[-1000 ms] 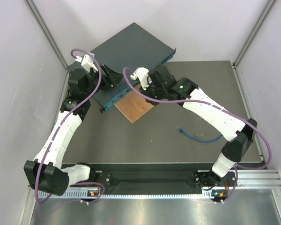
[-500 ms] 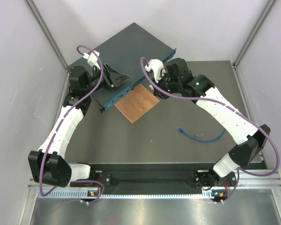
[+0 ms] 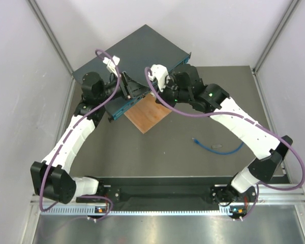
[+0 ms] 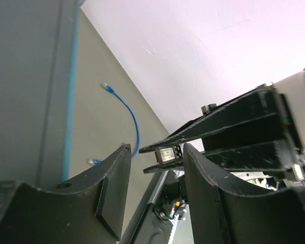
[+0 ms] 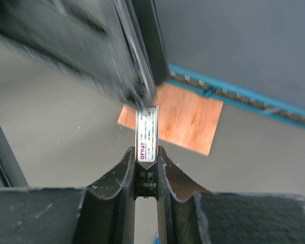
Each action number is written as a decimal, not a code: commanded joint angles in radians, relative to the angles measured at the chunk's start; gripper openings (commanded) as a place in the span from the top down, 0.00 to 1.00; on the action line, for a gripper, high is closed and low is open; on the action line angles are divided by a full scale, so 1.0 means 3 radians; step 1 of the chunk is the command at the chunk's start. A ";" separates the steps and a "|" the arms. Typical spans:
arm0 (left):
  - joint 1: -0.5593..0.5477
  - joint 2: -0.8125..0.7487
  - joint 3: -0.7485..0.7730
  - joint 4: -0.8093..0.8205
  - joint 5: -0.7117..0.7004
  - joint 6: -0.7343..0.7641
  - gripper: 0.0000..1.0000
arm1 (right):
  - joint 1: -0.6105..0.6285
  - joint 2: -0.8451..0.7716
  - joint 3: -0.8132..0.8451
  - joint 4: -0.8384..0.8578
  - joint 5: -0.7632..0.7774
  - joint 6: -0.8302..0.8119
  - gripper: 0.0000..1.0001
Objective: Insert the plug into the switch port
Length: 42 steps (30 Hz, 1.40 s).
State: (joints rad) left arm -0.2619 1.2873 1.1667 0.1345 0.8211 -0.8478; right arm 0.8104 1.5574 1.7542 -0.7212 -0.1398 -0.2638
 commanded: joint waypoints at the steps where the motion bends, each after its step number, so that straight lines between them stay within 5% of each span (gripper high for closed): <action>1: -0.0093 -0.0134 0.0017 0.0074 -0.0088 -0.0047 0.50 | 0.0106 -0.0022 0.0243 0.0241 0.0139 -0.0082 1.00; 8: -0.0175 -0.0144 -0.0023 0.0032 -0.0226 -0.0139 0.53 | 0.0264 -0.0042 0.0243 0.0343 0.0272 -0.0199 1.00; 13: -0.0180 -0.0144 -0.0095 0.0180 -0.0196 -0.0313 0.83 | 0.0295 -0.0032 0.0258 0.0358 0.0374 -0.0215 1.00; 16: -0.0175 -0.0144 -0.0136 0.0216 -0.0206 -0.0420 1.00 | 0.0295 -0.0068 0.0171 0.0379 0.0450 -0.0250 0.79; 18: -0.0170 -0.0134 -0.0146 0.0272 -0.0247 -0.0462 1.00 | 0.0295 -0.0164 0.0059 0.0410 0.0451 -0.0307 0.61; 25: -0.0150 -0.0108 -0.0207 0.0431 -0.0252 -0.0717 1.00 | 0.0274 -0.0635 -0.0641 0.0706 0.0436 -0.0537 0.52; 32: -0.0150 -0.0088 -0.0274 0.0574 -0.0181 -0.0845 1.00 | 0.0254 -0.0707 -0.0780 0.0972 0.0241 -0.0532 0.42; 37: -0.0150 -0.0108 -0.0310 0.0636 -0.0155 -0.0917 1.00 | 0.0254 -0.0635 -0.0683 0.1018 0.0103 -0.0537 0.42; 42: -0.0150 -0.0129 -0.0315 0.0672 -0.0104 -0.0953 1.00 | 0.0249 -0.0554 -0.0617 0.1029 0.0077 -0.0537 0.54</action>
State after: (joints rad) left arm -0.3092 1.2659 1.0763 0.2523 0.7677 -1.1172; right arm 0.8875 1.3842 1.5204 -0.4801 -0.0872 -0.4198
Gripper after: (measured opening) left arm 0.125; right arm 0.482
